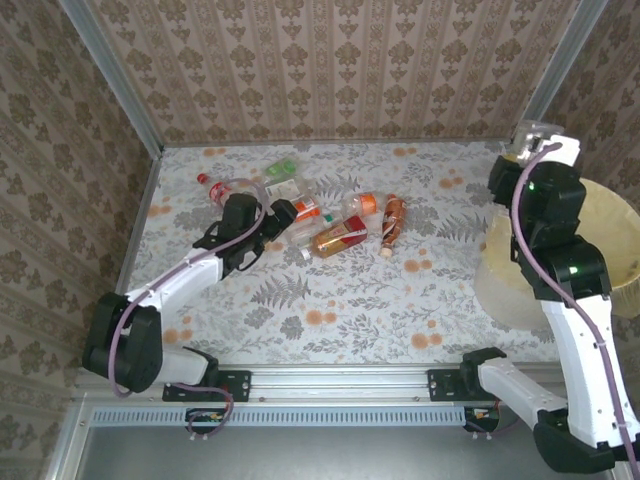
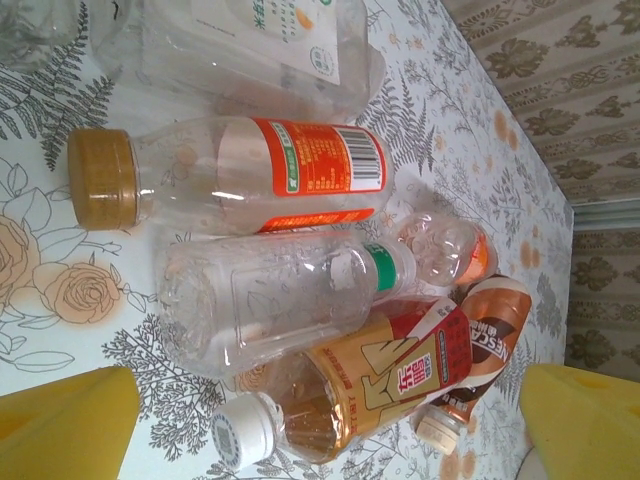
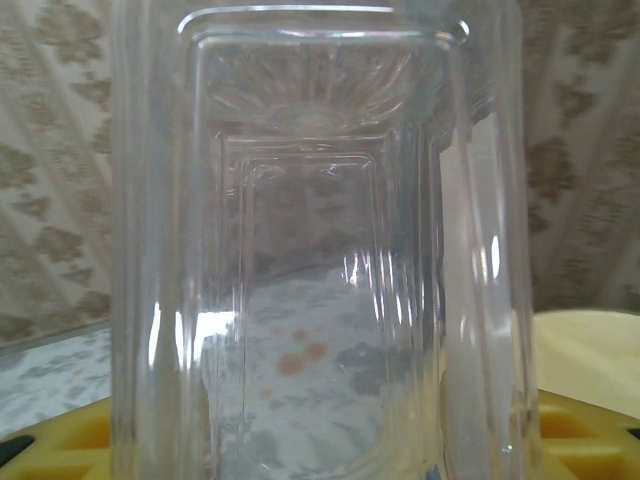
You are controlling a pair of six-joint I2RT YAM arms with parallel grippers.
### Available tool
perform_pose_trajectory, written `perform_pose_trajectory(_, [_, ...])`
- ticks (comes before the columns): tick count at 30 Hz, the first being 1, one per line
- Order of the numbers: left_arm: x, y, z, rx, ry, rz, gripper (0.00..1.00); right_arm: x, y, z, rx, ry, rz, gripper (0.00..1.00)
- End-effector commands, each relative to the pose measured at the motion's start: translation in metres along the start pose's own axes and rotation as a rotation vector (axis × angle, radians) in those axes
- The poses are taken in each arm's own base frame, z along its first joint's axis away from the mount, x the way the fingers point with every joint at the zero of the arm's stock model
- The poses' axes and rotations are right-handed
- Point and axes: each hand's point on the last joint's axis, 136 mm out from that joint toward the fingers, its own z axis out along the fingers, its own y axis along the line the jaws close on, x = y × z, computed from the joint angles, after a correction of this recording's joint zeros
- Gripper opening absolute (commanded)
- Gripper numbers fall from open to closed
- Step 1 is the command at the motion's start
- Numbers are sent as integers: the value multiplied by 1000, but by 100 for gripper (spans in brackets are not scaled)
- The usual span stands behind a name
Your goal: Put the plastic bottles in the bin
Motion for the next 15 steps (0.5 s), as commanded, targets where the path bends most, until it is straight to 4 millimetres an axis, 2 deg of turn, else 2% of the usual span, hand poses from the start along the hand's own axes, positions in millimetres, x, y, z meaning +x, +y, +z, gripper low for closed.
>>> perform_pose_trajectory(1, [-3, -12, -2, 13, 38, 20, 100, -2, -43, -19, 155, 0, -37, 35])
perform_pose_trajectory(7, [-7, -10, -3, -6, 18, 21, 100, 13, -90, -19, 357, 57, -67, 36])
perform_pose_trajectory(11, [-8, -7, -6, -16, 4, 30, 100, 24, -112, -16, 443, 80, -40, 35])
perform_pose_trajectory(15, [-12, 3, -12, -47, -29, 39, 100, 45, -132, -13, 545, 148, -10, 38])
